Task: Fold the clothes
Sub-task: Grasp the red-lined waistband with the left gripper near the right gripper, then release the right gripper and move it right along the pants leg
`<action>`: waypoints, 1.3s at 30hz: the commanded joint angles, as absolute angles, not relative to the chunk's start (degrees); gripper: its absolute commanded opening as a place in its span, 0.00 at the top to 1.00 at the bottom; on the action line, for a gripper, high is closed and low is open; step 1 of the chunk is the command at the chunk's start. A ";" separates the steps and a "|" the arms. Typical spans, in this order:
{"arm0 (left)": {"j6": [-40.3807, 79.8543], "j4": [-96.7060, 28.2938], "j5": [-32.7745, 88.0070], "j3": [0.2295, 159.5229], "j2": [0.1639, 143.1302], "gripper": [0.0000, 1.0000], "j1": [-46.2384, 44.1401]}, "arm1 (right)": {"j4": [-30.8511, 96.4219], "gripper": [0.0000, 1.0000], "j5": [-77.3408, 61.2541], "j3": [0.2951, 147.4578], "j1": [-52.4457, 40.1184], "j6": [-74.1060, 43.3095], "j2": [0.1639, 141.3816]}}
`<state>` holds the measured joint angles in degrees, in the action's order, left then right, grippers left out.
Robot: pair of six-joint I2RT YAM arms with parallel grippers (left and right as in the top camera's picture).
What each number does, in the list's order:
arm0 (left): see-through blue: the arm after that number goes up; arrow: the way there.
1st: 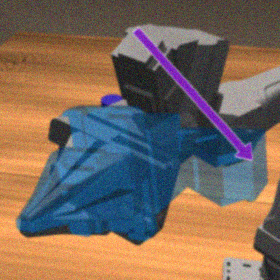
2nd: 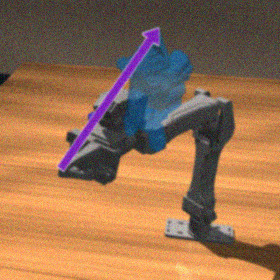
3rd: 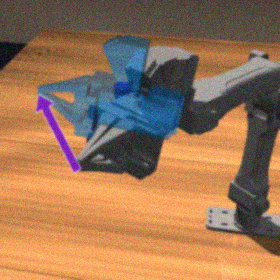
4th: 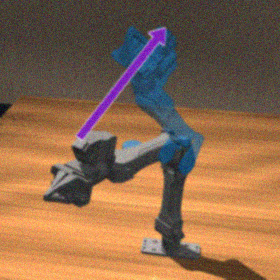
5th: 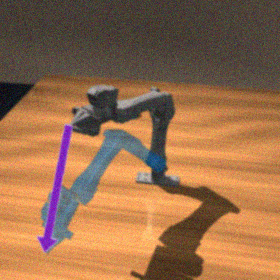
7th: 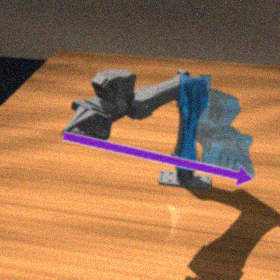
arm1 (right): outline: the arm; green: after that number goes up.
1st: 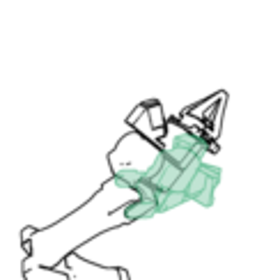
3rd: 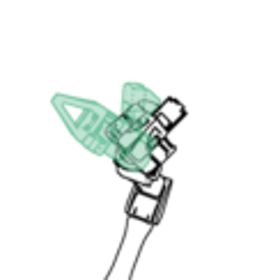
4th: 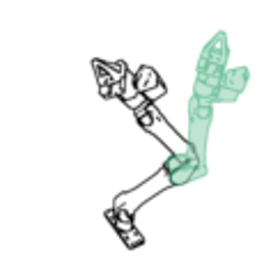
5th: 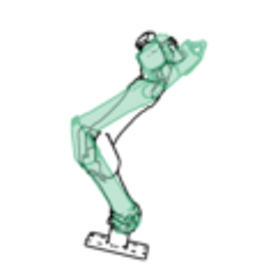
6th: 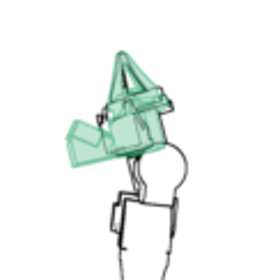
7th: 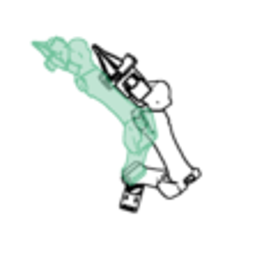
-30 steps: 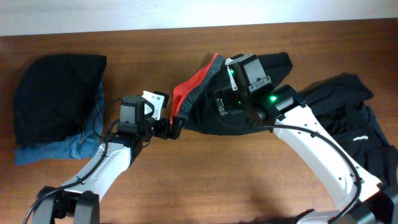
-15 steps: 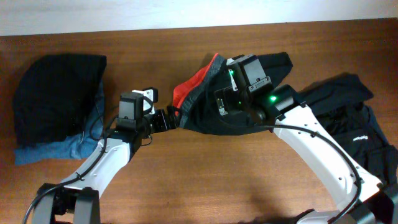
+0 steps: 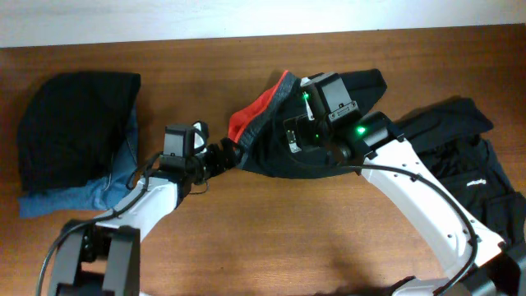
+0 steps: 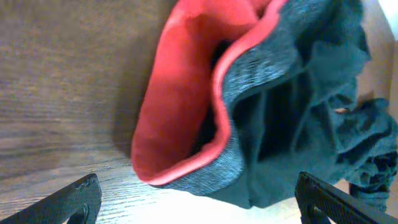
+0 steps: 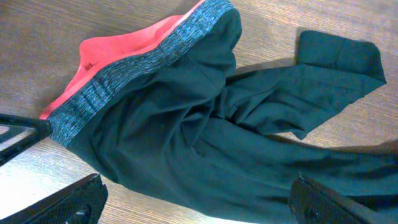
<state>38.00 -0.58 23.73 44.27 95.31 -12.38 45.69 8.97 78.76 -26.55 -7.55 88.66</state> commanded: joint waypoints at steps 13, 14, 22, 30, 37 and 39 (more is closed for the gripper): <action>41.19 4.56 24.64 45.12 100.03 0.08 -16.51 | 45.91 0.01 9.50 79.57 -26.50 -8.08 87.46; 41.19 4.75 24.64 45.12 100.03 0.11 -16.51 | 45.91 0.02 9.50 79.57 -26.50 -8.05 87.46; 41.12 7.22 20.91 45.17 100.03 1.00 -16.47 | 46.74 0.01 9.52 79.57 -26.50 -8.05 87.46; 38.92 7.27 19.68 45.34 99.00 1.00 -15.49 | 47.00 0.01 9.52 79.57 -26.50 -8.08 87.29; 32.67 0.67 16.01 45.34 89.69 1.00 -5.87 | 49.32 0.01 9.69 79.57 -23.70 -14.44 85.19; 30.41 -2.22 14.74 45.34 86.17 1.00 -2.70 | 51.24 0.01 9.17 79.57 -21.58 -15.77 85.17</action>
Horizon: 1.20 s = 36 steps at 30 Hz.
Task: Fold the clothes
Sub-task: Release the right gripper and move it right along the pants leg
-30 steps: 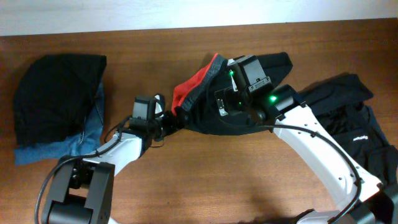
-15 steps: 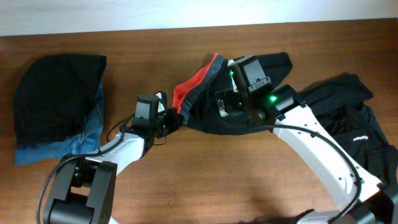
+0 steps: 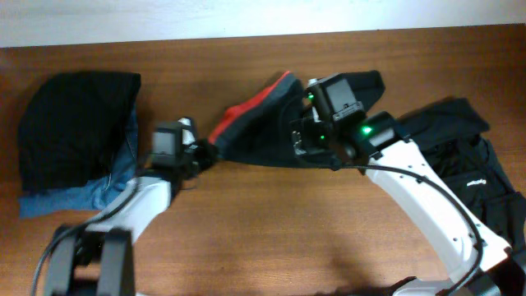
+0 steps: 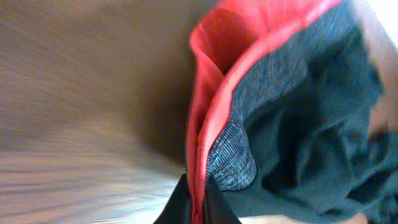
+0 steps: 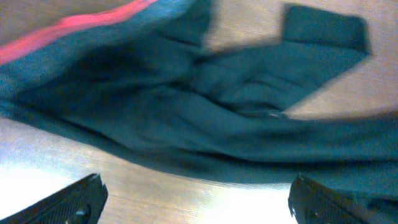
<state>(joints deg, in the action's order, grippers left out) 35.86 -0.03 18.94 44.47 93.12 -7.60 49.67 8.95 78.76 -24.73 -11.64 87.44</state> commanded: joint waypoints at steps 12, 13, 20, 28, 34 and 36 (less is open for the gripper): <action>24.56 -17.69 12.99 45.34 77.54 1.00 3.55 | 63.11 0.01 7.35 79.29 -9.13 -15.70 87.05; 23.99 -18.74 11.07 45.34 77.54 1.00 3.53 | 63.31 0.01 7.38 79.13 -8.05 -15.68 87.48; 22.74 -21.17 2.46 45.34 77.54 1.00 3.55 | 61.95 0.01 8.19 78.54 -0.95 -15.31 92.90; 22.59 -21.82 2.09 45.32 77.54 0.99 3.53 | 63.75 0.01 7.22 78.54 5.17 -15.33 100.38; 22.61 -21.89 2.09 45.32 77.54 0.99 3.53 | 66.94 0.11 3.09 78.04 8.95 -15.51 101.30; 22.61 -21.87 2.09 45.32 77.54 0.99 3.53 | 67.48 0.20 1.69 77.17 10.79 -15.51 101.32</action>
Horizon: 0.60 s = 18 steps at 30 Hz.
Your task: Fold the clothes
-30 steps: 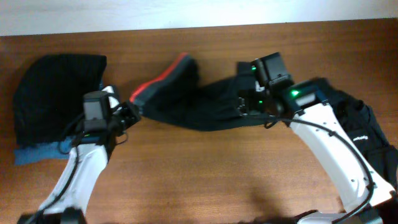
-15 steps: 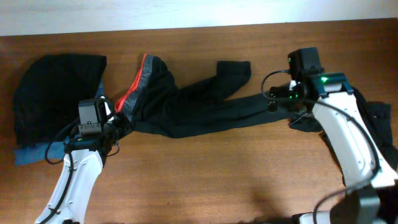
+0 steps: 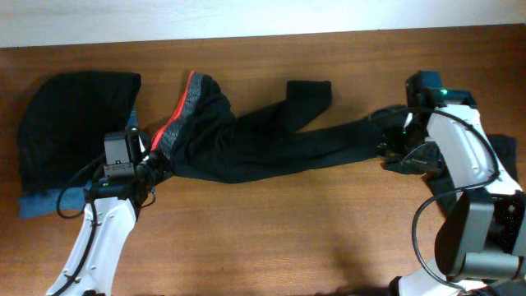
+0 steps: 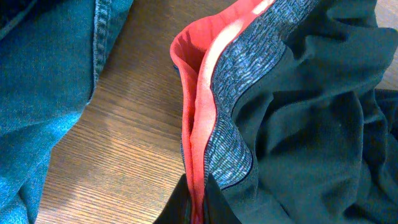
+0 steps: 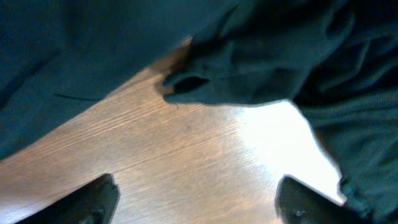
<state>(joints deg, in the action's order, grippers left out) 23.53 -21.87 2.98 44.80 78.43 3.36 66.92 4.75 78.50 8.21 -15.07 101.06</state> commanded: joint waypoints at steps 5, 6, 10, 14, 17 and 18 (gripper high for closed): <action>22.61 -21.76 2.11 45.32 77.54 0.99 3.53 | 65.45 0.32 1.39 73.12 15.25 -12.93 101.69; 22.61 -21.74 2.11 45.32 77.54 0.99 3.53 | 64.31 0.36 0.56 72.05 15.94 -11.99 101.75; 22.63 -21.71 2.11 45.32 77.54 0.98 3.53 | 58.08 0.49 -4.71 67.83 18.57 -7.77 101.75; 22.63 -21.74 2.11 45.32 77.54 0.99 3.53 | 52.84 0.61 -3.86 66.06 20.38 -7.70 101.75; 22.63 -21.74 2.13 45.32 77.54 0.98 3.53 | 49.10 0.67 -2.87 65.60 21.56 -7.31 101.75; 22.63 -21.76 2.13 45.32 77.54 0.99 3.53 | 48.21 0.69 -2.22 65.52 21.93 -7.29 101.75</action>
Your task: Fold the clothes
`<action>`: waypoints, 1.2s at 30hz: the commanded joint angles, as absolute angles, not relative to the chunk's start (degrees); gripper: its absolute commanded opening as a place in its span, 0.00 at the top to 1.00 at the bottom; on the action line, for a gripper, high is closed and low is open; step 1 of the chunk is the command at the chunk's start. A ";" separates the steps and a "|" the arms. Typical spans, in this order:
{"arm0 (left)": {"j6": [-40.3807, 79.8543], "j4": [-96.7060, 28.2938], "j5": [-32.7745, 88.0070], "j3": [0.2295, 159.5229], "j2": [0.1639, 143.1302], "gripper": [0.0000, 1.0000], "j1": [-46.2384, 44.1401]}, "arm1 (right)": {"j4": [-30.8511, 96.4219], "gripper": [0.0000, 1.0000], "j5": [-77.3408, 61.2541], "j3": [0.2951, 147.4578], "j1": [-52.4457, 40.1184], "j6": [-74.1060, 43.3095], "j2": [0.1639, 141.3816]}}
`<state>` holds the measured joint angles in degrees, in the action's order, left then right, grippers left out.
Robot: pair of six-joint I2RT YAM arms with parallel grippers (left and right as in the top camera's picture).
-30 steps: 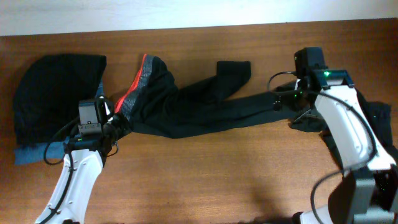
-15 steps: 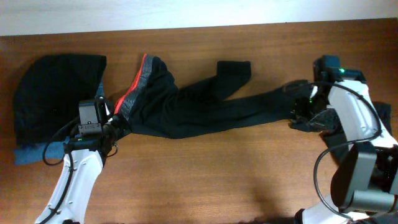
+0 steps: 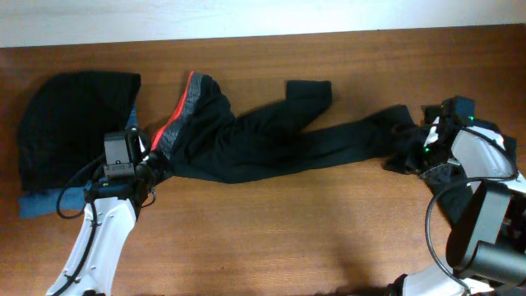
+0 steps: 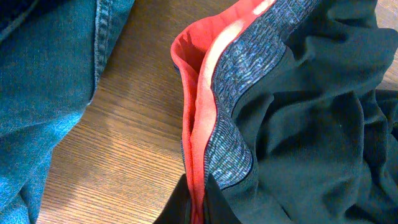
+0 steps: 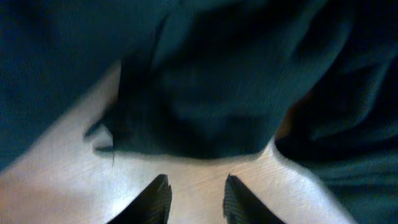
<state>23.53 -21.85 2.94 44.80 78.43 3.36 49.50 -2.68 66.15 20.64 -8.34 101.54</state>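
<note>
Dark pants [image 3: 271, 144] lie stretched across the table, with the red-lined grey waistband [image 3: 182, 111] at the left and the leg ends [image 3: 393, 123] at the right. My left gripper [image 4: 198, 202] is shut on the red edge of the waistband [image 4: 205, 93]; in the overhead view the left gripper [image 3: 156, 168] sits at the band's near corner. My right gripper [image 5: 196, 199] hangs low over the wood just short of a dark leg end [image 5: 205, 106]. Its fingers [image 5: 158, 199] stand a little apart with only bare table between them. From overhead the right gripper [image 3: 413, 154] is beside that leg end.
A black hooded garment [image 3: 74, 123] lies on blue jeans [image 3: 49, 201] at the far left, and the jeans [image 4: 43, 87] reach close to the waistband. More black clothing [image 3: 448, 173] is heaped at the right edge under my right arm.
My right gripper has dropped closer to the leg end, and its fingers stand much nearer each other than before. The left gripper and the pants have not moved.
The pants were first bunched mid-table with both grippers open beside them. Then my left gripper was shut on the red waistband, further left. Later the pants lay stretched out, the waistband near the jeans and my right gripper open at the leg end, where it now sits lower.
</note>
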 commanded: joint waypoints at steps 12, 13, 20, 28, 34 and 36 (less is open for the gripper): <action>22.63 -21.74 2.13 45.32 77.54 0.98 3.53 | 40.91 0.71 -0.73 65.52 30.13 -7.31 110.78; 22.63 -21.74 2.13 45.32 77.54 0.98 3.53 | 39.90 0.71 -0.10 65.52 30.98 -7.35 111.20; 22.61 -21.76 2.15 45.32 77.54 0.98 3.53 | 36.58 0.70 11.40 68.73 38.46 -19.00 111.15; 22.61 -21.76 2.15 45.32 77.54 0.98 3.53 | 36.51 0.57 -9.87 74.24 40.99 -6.79 111.13; 22.61 -21.85 2.17 45.32 77.54 0.98 3.53 | 40.49 0.36 -14.22 80.77 35.73 -2.33 110.83; 22.61 -21.98 2.15 45.32 77.54 0.98 3.53 | 42.26 0.35 -14.26 83.44 34.35 -2.35 110.83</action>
